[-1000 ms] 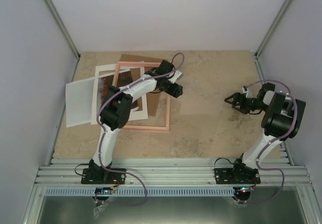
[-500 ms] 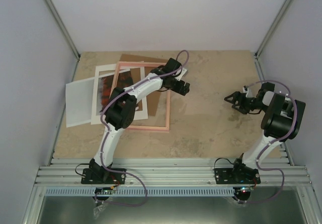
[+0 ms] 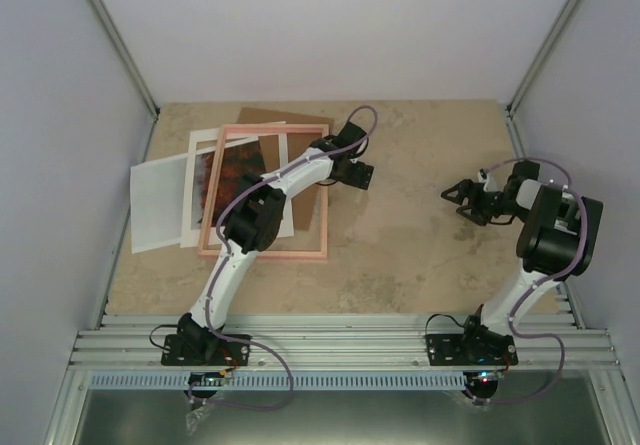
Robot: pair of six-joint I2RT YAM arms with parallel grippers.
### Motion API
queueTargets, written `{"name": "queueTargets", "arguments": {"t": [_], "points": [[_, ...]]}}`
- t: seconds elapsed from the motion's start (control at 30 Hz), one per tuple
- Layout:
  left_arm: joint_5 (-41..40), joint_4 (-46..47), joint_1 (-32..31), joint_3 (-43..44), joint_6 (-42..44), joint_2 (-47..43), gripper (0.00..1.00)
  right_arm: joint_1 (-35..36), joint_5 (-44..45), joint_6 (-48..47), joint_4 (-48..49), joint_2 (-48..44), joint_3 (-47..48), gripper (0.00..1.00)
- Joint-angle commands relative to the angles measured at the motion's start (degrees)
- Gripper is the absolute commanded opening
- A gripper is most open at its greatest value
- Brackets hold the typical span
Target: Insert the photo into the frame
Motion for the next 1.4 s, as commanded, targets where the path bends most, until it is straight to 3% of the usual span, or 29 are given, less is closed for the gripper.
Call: {"name": "queueTargets", "arguments": {"t": [0.0,0.23,0.53,0.8,0.97,1.1,1.2,1.37], "points": [[-3.8,-5.5,-0.1,-0.8,-2.4,2.8,0.99,3.4,8.3,1.9,-2.9,5.2,-1.5,0.89],[9.4,-4.1,-0.1,-5.0,-2.7,2.5,0.93,6.5,3.4,4.1,-0.6,10.2,1.2,0.87],[15.4,-2.2,-0.1,-7.3,-2.5,3.7,0.93,8.1,-11.2,9.1,7.2,12.8,3.6,0.86],[20.5,-0.4,-0.1,-7.9,-2.9,4.2,0.93,11.3,-13.4,11.9,12.6,13.1,3.4,0.97],[21.1,0.2,0.0,-7.7,-3.4,4.3,0.94,12.2,-17.9,13.0,16.1,11.2,3.1,0.98],[20.8,0.3,0.0,-7.4,-3.7,4.4,0.94,14.3,-16.6,11.1,15.6,8.3,3.8,0.98],[20.8,0.7,0.0,-7.4,-3.8,4.1,0.94,16.8,-9.6,7.7,10.2,8.6,6.1,0.98],[21.3,2.5,0.1,-8.4,-3.1,2.3,0.94,16.3,-7.9,7.0,5.5,10.8,7.5,0.85]]}}
